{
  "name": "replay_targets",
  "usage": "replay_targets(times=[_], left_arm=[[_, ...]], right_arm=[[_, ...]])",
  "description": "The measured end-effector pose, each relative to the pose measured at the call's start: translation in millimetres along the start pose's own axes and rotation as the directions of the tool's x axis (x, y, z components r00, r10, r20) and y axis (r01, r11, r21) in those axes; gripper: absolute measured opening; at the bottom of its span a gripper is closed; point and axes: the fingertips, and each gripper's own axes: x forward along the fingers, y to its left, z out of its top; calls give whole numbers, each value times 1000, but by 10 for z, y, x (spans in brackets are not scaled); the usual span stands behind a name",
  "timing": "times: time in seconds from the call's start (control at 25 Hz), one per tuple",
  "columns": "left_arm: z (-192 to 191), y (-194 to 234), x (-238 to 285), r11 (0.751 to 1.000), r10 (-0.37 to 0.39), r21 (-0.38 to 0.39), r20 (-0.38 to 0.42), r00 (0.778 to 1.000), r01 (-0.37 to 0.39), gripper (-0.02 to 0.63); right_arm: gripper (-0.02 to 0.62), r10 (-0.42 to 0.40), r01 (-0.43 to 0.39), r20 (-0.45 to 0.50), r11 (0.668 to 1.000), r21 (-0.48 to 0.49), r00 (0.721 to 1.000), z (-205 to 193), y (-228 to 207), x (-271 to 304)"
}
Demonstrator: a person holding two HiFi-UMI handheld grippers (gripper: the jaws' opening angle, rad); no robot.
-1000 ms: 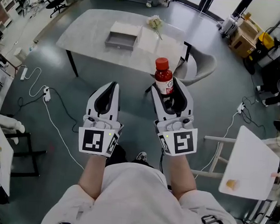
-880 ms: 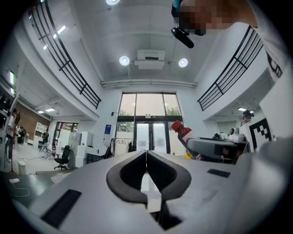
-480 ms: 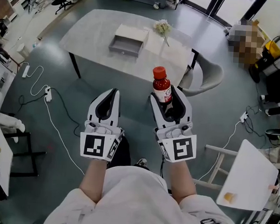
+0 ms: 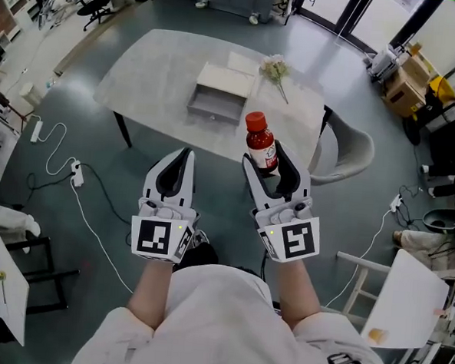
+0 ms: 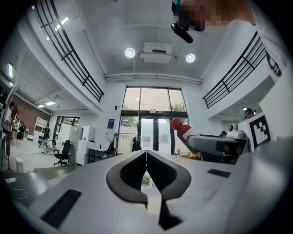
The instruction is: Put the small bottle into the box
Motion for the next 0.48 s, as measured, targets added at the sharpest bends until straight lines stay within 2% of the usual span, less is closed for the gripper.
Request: replay_targets(times=[0.24, 0.48], left_arm=[[-146, 682, 251, 1000, 8, -30, -30, 1000, -9, 23], [-370, 1098, 558, 998, 9, -53, -79, 997, -13, 23]], right_arm=[[232, 5, -4, -26, 999, 38, 1000, -230, 101, 628], [232, 8, -2, -81, 997, 72, 997, -518, -22, 1117]])
